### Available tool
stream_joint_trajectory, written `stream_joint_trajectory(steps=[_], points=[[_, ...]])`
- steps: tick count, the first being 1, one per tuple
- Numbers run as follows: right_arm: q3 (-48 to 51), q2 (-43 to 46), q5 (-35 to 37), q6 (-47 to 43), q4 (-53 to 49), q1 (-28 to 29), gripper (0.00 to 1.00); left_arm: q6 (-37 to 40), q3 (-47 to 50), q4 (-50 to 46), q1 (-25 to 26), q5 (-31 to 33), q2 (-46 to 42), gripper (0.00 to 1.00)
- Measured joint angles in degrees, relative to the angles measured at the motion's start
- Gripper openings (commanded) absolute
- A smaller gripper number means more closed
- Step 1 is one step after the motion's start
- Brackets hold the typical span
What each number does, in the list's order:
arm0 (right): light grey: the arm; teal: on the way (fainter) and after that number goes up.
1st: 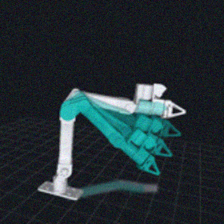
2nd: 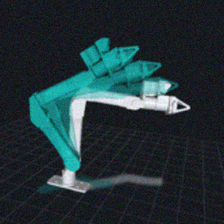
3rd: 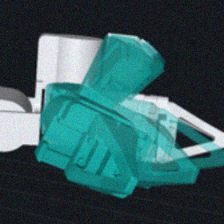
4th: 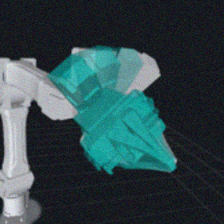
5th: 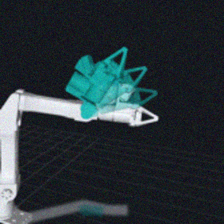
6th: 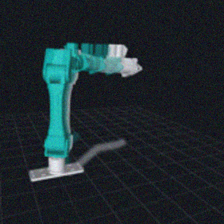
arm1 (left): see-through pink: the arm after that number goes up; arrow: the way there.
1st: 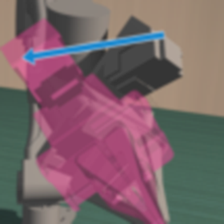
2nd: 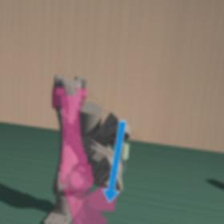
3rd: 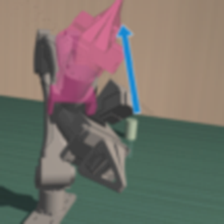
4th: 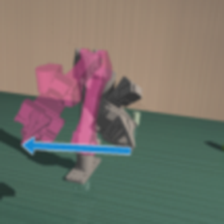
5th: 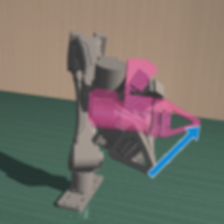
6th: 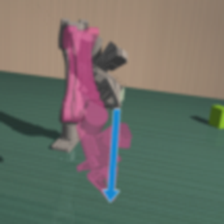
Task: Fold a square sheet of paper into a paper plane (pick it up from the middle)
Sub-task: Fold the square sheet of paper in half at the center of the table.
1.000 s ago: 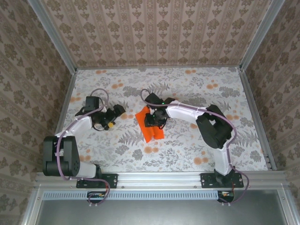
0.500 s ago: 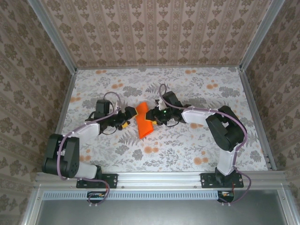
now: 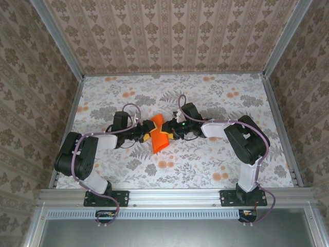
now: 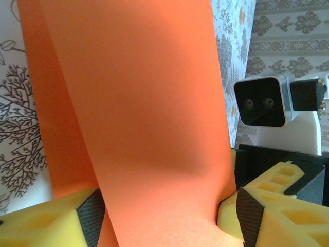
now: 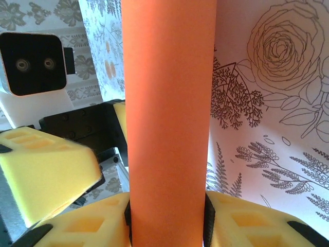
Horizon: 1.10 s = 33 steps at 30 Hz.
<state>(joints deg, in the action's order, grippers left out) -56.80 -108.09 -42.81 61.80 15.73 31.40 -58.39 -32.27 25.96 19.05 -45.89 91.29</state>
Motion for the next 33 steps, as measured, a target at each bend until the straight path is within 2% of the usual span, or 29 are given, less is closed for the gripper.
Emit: stream_joint_trajectory(steps=[11,15,19,25,29,33], points=[[0.6,-0.1,-0.2,1.2,0.9,-0.4,0.44,-5.5,3.5,13.3,-0.3,-0.2,0.0,0.30],[0.7,-0.1,-0.1,1.1,0.5,-0.4,0.48,-6.0,4.2,14.4,-0.5,0.2,0.1,0.18],[0.6,-0.1,0.4,-0.7,-2.0,-0.4,0.55,-5.4,4.3,13.9,-0.5,0.7,0.1,0.00],[-1.3,0.3,3.7,-7.2,-12.9,-0.4,0.70,-2.5,3.9,9.3,-0.3,1.4,0.2,0.00],[-3.8,2.6,7.8,-12.6,-21.8,-0.4,0.72,0.4,2.5,3.9,0.4,2.4,0.2,0.00],[-6.7,3.5,9.8,-16.5,-26.6,-0.4,0.72,2.9,1.0,-0.7,1.6,3.8,0.2,0.00]])
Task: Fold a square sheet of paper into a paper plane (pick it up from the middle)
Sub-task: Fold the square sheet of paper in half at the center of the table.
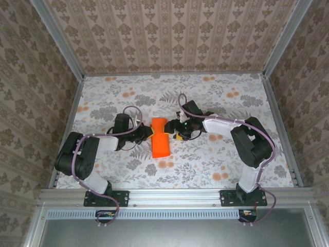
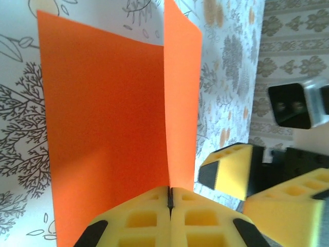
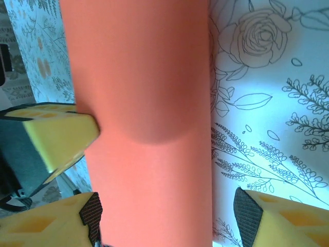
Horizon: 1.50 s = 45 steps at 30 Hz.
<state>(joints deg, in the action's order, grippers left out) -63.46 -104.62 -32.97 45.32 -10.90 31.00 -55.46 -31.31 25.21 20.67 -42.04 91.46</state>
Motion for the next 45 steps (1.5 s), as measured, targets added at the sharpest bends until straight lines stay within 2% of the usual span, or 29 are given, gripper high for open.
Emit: stream_joint_trajectory(steps=[14,28,32,34,36,40,45], points=[[-4.5,-5.9,0.3,-3.6,-5.6,2.1,0.61,4.4,-0.2,-9.3,0.7,6.4,-1.5,0.00],[-8.0,-10.1,2.4,-3.6,-7.5,3.1,0.47,7.5,-1.6,-13.3,0.7,7.6,-1.5,0.01],[-8.7,-10.3,4.0,-3.6,-8.9,3.3,0.42,8.2,-2.7,-15.5,0.7,7.8,-1.4,0.14],[-9.0,-10.3,4.9,-3.6,-9.5,3.4,0.40,9.0,-3.9,-17.6,0.7,8.2,-1.4,0.28],[-9.2,-10.5,5.8,-3.6,-10.1,3.5,0.39,9.6,-5.3,-20.2,0.7,8.9,-1.5,0.36],[-9.7,-10.6,7.5,-3.6,-11.1,3.8,0.36,10.6,-7.8,-26.1,0.1,10.7,-3.2,0.52],[-10.1,-10.7,9.5,-3.6,-12.0,4.3,0.35,10.8,-8.9,-32.4,-2.2,14.3,-8.5,0.66]])
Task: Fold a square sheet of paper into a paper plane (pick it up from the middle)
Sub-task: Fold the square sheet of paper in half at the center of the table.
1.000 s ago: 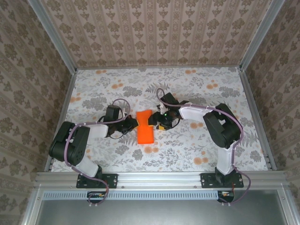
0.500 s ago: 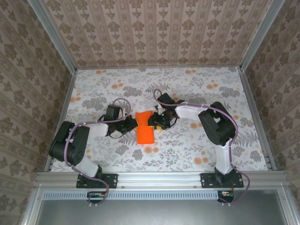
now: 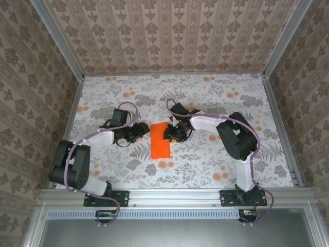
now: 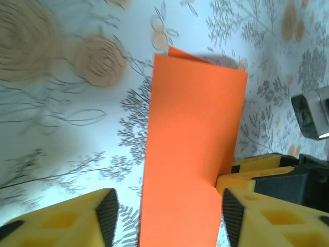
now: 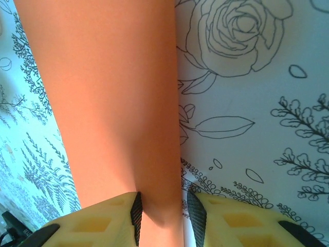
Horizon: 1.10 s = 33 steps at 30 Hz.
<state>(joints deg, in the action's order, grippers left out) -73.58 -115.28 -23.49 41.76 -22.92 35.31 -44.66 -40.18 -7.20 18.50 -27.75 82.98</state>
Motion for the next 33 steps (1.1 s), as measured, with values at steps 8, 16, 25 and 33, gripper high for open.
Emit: stream_joint_trajectory(steps=[8,16,25,33], points=[[-0.7,-0.4,1.6,0.9,-1.4,0.3,0.33,1.0,-0.4,-6.8,-1.4,5.3,-4.5,0.81],[-0.8,-0.5,2.3,2.4,-1.6,0.4,0.33,2.0,-0.4,-7.8,-1.4,6.3,-4.5,1.00],[-1.7,-1.0,2.8,3.4,-2.9,0.5,0.34,2.2,-0.3,-5.6,-1.3,4.6,-4.7,1.00],[-2.3,-1.2,3.5,3.1,-3.7,0.7,0.33,2.3,-0.4,-3.3,1.4,2.6,-3.8,0.97]])
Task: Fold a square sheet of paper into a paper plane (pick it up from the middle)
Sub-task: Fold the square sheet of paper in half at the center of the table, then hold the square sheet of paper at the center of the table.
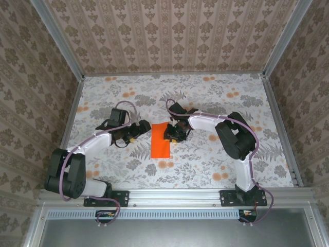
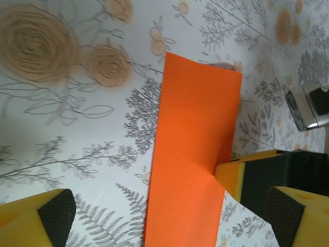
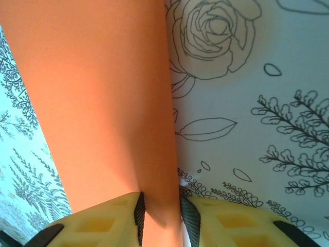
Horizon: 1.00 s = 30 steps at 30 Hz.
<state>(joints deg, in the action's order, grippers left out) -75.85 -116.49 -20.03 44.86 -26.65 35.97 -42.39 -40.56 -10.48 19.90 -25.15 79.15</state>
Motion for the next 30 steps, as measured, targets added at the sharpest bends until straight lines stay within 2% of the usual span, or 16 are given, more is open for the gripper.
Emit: stream_joint_trajectory(steps=[4,13,30], points=[[-0.2,-0.2,0.1,-0.5,-0.4,0.0,0.33,0.0,-0.1,1.3,1.9,-1.2,2.1,0.94],[-0.5,-0.3,0.2,-1.2,-0.8,0.1,0.33,-1.2,-0.6,4.6,3.4,-3.0,5.9,0.71],[-0.7,-0.7,0.2,-0.7,-1.2,0.0,0.34,-2.4,-3.3,6.3,7.8,-3.5,12.0,0.46]])
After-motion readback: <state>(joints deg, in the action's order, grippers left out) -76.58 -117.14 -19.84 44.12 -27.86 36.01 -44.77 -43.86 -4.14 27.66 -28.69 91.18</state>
